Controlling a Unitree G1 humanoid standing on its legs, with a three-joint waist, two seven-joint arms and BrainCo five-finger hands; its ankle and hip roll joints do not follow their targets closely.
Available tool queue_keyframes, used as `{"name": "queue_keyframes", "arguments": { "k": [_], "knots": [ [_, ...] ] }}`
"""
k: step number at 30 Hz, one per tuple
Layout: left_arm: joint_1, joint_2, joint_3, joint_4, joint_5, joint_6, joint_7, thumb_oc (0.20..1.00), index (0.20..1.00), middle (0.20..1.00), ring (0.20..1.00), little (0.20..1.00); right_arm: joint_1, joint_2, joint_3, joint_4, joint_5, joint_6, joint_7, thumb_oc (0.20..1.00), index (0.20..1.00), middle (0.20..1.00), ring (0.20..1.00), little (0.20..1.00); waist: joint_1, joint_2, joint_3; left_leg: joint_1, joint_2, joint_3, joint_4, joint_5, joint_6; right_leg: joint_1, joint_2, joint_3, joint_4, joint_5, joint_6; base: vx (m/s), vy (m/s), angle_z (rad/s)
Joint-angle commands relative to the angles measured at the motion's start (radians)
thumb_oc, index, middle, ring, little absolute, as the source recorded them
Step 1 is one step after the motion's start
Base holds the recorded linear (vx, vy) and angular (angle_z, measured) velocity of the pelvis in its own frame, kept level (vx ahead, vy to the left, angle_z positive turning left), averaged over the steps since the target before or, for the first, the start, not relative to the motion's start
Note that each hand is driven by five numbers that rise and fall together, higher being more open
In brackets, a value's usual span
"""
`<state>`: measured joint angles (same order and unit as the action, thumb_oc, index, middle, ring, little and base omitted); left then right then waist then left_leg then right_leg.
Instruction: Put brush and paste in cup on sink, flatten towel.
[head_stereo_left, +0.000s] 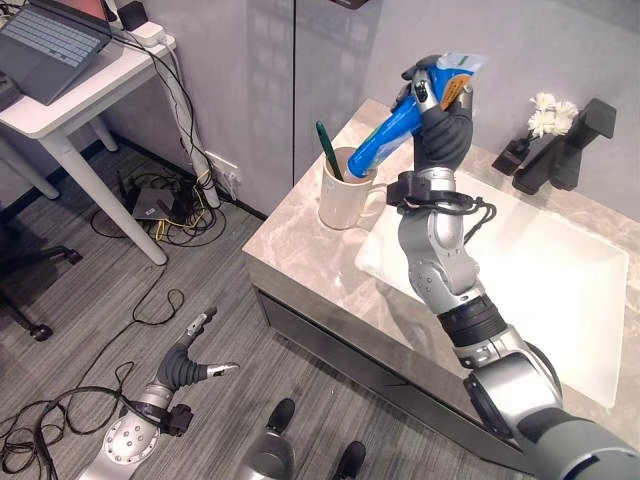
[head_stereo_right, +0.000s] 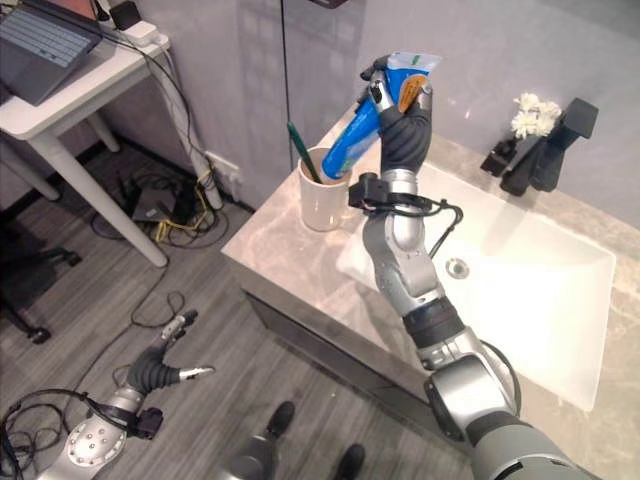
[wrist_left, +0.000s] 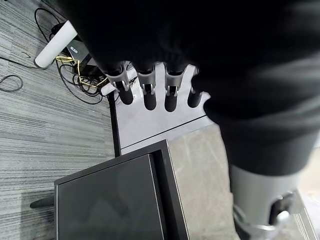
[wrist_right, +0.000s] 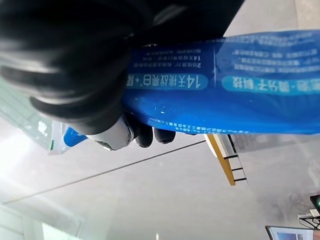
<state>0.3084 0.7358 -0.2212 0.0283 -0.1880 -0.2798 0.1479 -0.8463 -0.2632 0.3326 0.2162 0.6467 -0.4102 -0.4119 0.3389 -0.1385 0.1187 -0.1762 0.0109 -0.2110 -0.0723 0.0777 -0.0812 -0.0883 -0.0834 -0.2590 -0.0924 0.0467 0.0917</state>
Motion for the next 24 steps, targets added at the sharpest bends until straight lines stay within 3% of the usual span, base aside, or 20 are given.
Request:
{"name": "queue_keyframes", "arguments": {
  "k": [1, 12, 24],
  "knots": [
    [0.013, 0.017, -0.016, -0.013, 0.005, -0.038, -0.002, 1.000, 1.000, 1.000, 1.000, 1.000, -0.143, -0.048, -0.010, -0.001, -0.059, -0.028, 0.009, 0.200, 0.200, 0.200, 0.200, 0.200, -0.004, -0.033, -0.048, -0.024, 0.026, -0.007, -0.015, -0.006, 0.023, 0.020, -0.089, -0.009, 0.005, 0.021, 0.065, 0.00, 0.000, 0.00],
    [0.010, 0.037, -0.016, -0.025, 0.008, -0.043, -0.009, 1.000, 1.000, 1.000, 1.000, 1.000, -0.155, -0.080, 0.016, 0.004, -0.112, -0.009, 0.009, 0.200, 0.200, 0.200, 0.200, 0.200, 0.003, -0.061, -0.035, -0.035, 0.029, -0.014, -0.015, -0.004, 0.022, 0.013, -0.084, -0.011, 0.005, 0.022, 0.064, 0.00, 0.000, 0.00],
    [0.007, 0.017, -0.017, -0.010, 0.010, -0.041, -0.001, 1.000, 1.000, 1.000, 1.000, 1.000, -0.145, -0.073, 0.028, 0.035, -0.104, -0.004, 0.022, 0.200, 0.200, 0.200, 0.200, 0.200, -0.009, -0.057, -0.030, -0.034, 0.032, -0.001, -0.015, -0.004, 0.024, 0.005, -0.080, 0.004, 0.005, 0.026, 0.063, 0.00, 0.000, 0.00]
  ]
}}
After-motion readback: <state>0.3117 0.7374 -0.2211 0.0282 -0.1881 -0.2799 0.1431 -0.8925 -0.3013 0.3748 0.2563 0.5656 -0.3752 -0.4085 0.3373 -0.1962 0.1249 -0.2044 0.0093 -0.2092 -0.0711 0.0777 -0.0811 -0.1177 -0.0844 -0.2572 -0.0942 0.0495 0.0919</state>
